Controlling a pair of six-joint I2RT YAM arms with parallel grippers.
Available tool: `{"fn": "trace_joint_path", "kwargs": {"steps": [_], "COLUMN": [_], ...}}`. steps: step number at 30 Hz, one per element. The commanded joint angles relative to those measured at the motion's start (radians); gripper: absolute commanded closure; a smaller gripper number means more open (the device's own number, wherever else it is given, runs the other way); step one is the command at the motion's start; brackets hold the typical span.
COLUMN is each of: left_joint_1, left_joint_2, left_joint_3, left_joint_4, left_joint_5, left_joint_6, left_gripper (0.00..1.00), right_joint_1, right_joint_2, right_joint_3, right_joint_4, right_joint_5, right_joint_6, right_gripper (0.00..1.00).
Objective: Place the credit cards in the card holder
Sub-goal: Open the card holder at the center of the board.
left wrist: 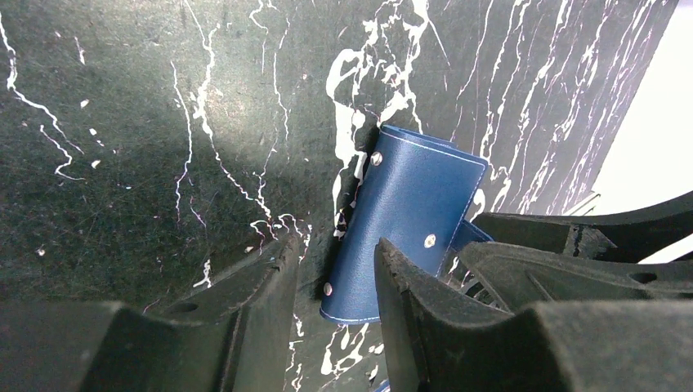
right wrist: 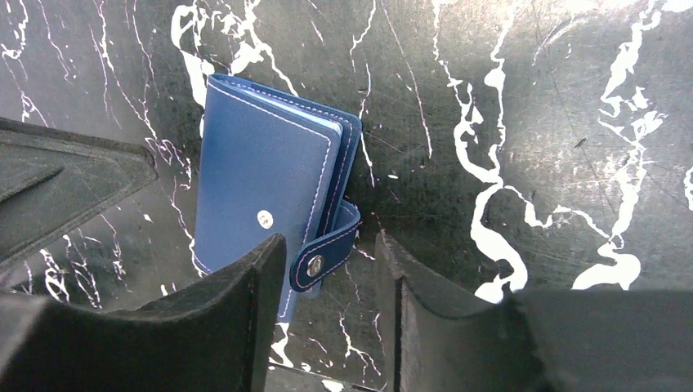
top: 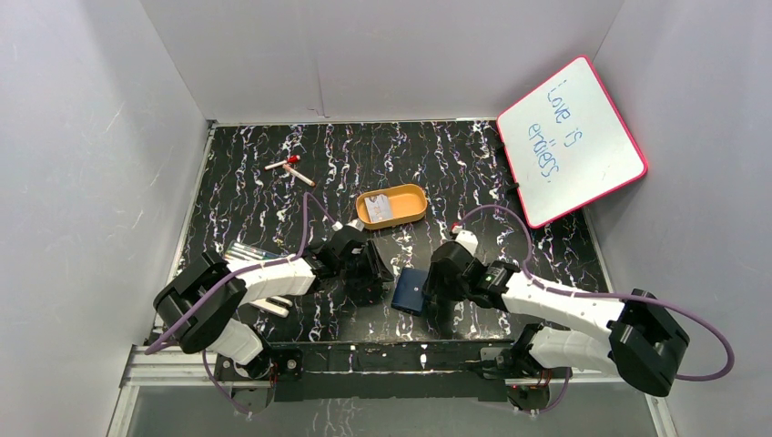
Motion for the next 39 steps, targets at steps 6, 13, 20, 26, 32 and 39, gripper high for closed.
{"fn": "trace_joint_path", "kwargs": {"steps": [6,13,20,26,32,39], "left_joint_1": [-0.001,-0.001,-0.001,-0.001,0.000,-0.001], "left_joint_2": [-0.042,-0.038,-0.043,-0.049,-0.054,-0.148], "left_joint_3": [-0.019,-0.016,-0.019,-0.023,-0.021,-0.042], "left_joint_4": [-0.003,-0.003,-0.002,-0.003,-0.004,0.022], "left_joint_5": [-0.006,-0.003,0.000,0.000,0.001,0.007], "left_joint_6": [0.007,0.009,0.008,0.008,0.020,0.093], "left_gripper": [0.63,0.63,0.63,0.63,0.62,0.34], "right_joint_1": [-0.026,-0.035,-0.044,-0.048,-0.050,-0.050], "right_joint_2": [-0.027,-0.006,0.007,0.023,0.001,-0.102], "right_joint_3": [-0.043,-0.066,-0.071,-0.073,-0.059,0.032], "right_joint_4": [0.035,0.039,0.074,0.097,0.090,-0.012], "right_joint_5": [-0.022,-0.028,-0.029,-0.035,-0.027,-0.024], "right_joint_6": [-0.008,-0.008,-0.027,-0.033,-0.062,-0.180], "right_gripper": [0.61,0.66,0.75,0.79,1.00,1.00]}}
